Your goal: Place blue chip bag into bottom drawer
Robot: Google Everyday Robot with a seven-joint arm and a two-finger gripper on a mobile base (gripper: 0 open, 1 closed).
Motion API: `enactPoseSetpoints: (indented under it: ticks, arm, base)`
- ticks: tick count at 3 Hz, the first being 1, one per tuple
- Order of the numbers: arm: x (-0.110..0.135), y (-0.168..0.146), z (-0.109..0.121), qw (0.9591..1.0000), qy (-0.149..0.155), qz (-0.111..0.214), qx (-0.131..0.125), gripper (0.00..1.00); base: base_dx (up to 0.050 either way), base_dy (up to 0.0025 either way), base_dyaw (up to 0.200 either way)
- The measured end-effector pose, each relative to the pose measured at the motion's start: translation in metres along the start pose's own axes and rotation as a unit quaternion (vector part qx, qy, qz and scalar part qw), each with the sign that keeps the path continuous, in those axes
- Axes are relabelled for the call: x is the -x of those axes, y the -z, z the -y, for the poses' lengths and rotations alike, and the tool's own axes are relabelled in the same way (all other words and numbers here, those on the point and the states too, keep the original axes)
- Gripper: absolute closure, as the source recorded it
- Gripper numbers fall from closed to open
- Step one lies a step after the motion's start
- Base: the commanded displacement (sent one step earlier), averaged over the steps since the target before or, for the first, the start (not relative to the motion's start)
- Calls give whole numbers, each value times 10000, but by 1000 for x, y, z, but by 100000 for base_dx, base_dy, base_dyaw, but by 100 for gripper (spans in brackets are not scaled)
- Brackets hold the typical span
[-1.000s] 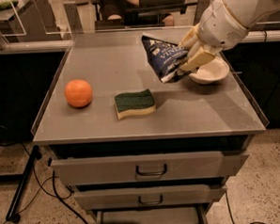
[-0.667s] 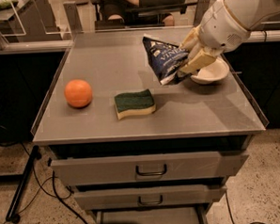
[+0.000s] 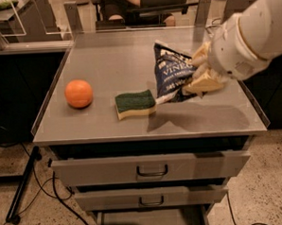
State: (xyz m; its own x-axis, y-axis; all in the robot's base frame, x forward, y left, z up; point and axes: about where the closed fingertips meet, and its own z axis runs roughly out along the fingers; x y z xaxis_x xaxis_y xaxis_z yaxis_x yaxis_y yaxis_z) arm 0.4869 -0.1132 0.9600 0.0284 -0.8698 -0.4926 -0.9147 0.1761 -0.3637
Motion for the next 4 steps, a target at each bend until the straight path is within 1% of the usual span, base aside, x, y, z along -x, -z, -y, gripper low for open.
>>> enactPoseSetpoints:
  ticks: [1, 2, 3, 4]
  arm:
    - [-8, -7, -38, 9989, -396, -102, -221, 100]
    - [-7, -17, -61, 9975, -618, 34, -352, 100]
    - [-2, -21, -75, 9965, -713, 186, -399, 100]
    - [22, -17, -102, 9951, -788, 373, -474, 100]
  base:
    - [0, 0, 0]
    - [0, 0, 0]
    - [0, 0, 0]
    - [-4850, 0, 10]
